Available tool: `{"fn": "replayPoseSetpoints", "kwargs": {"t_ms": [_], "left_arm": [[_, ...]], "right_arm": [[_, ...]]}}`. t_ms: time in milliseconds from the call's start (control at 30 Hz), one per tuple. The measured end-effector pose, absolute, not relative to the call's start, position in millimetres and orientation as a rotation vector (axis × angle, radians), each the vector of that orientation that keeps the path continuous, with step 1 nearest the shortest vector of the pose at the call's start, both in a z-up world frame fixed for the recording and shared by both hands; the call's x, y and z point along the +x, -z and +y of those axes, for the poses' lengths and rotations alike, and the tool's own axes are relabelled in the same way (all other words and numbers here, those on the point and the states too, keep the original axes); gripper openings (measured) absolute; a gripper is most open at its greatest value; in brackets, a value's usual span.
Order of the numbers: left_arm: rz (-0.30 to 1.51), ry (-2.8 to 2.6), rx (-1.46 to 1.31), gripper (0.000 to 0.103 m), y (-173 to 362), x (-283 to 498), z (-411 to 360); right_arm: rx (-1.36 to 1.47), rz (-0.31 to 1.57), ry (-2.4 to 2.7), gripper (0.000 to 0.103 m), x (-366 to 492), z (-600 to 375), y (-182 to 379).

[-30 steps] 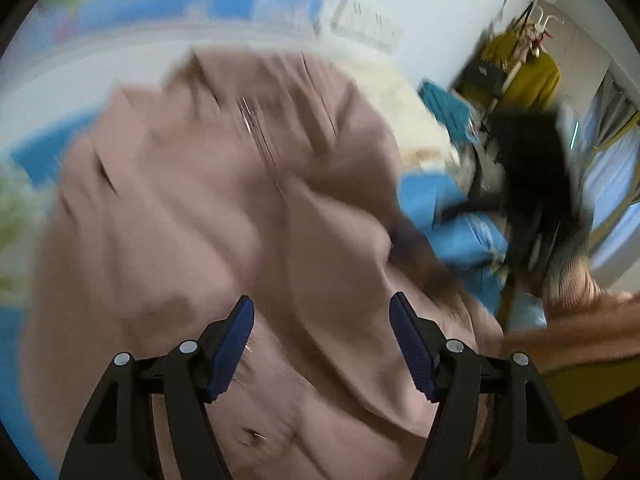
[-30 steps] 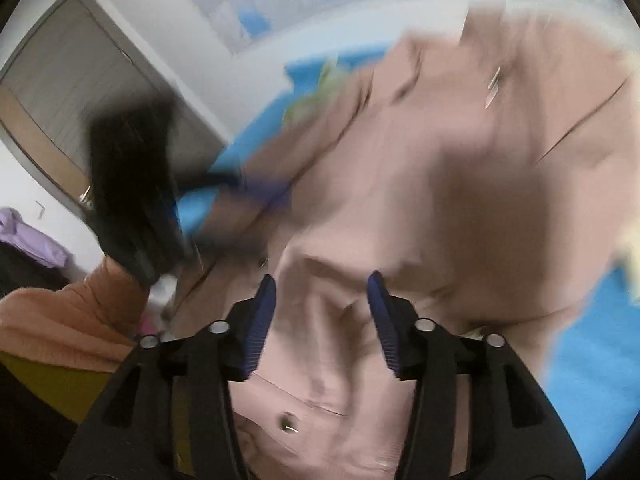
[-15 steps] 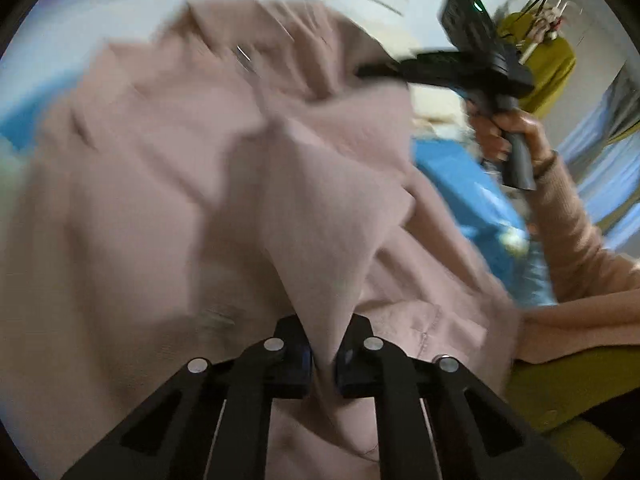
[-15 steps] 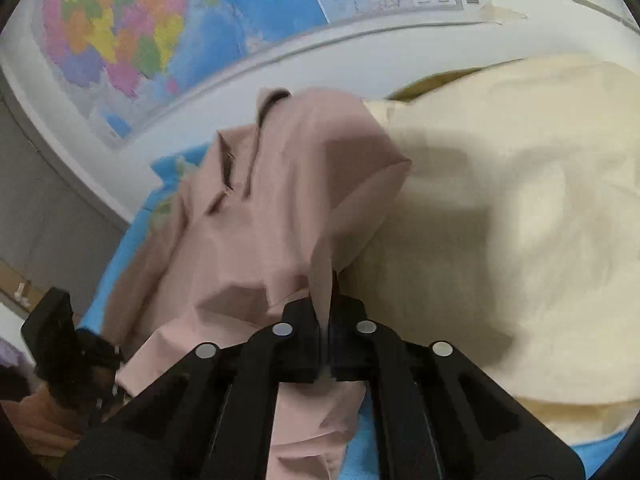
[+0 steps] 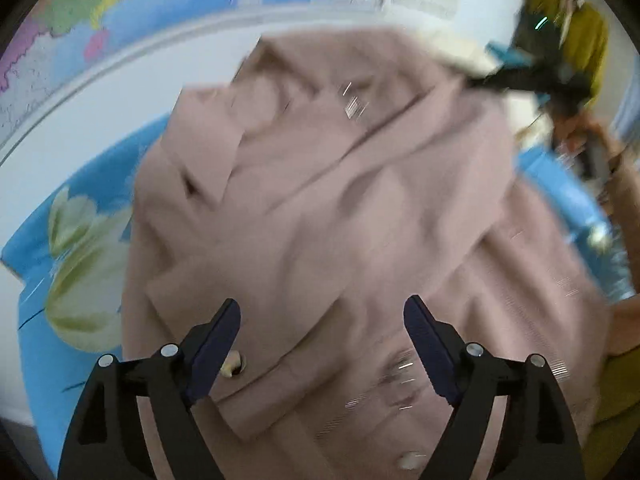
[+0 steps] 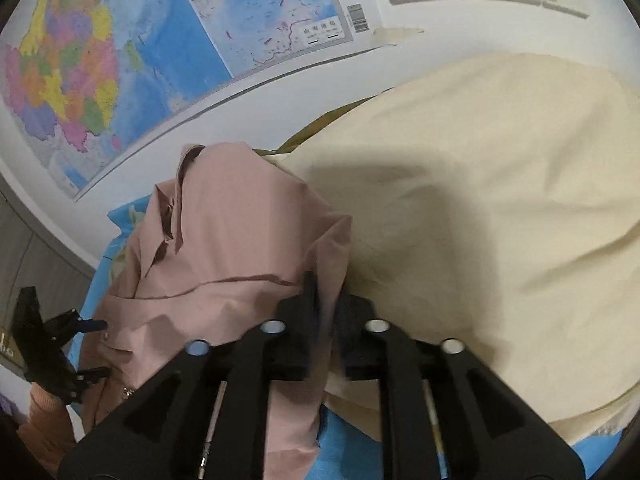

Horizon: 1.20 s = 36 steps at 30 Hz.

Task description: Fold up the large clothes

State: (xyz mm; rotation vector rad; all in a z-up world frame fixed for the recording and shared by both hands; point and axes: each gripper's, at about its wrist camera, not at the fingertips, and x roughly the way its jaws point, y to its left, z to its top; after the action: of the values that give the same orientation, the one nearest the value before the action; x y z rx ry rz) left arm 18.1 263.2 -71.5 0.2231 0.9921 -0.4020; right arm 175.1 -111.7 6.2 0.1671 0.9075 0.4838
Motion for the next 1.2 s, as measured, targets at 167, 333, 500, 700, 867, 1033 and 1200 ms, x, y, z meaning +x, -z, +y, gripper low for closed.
{"fn": "replayPoseSetpoints", "kwargs": {"t_ms": [167,333,500,700,867,1033,1200], "left_arm": [[0.972,0.337,0.152,0.08,73,29,288],[0.929,0.277,0.144,0.08,62,26,314],[0.919,0.241,0.091,0.081,54,5,326],[0.952,0.294,0.152,0.083,66,-41,297],[1.019,0.226,0.301,0.04,93,-45,276],[0.989,0.224,0.128,0.019,70,-38,318],[0.818,0.264,-0.078,0.013,20,-55,370]], "right_arm": [[0.107,0.785,-0.456,0.042,145,-109,-37],[-0.042,0.715,-0.592,0.055,111,-61,-54],[-0.178,0.773,-0.856,0.056,87,29,-29],[-0.3,0.88,-1.004,0.058,77,116,19],[-0.341,0.923,-1.028,0.059,73,143,41],[-0.347,0.92,-1.024,0.056,75,148,40],[-0.37,0.892,-0.999,0.056,76,153,40]]}}
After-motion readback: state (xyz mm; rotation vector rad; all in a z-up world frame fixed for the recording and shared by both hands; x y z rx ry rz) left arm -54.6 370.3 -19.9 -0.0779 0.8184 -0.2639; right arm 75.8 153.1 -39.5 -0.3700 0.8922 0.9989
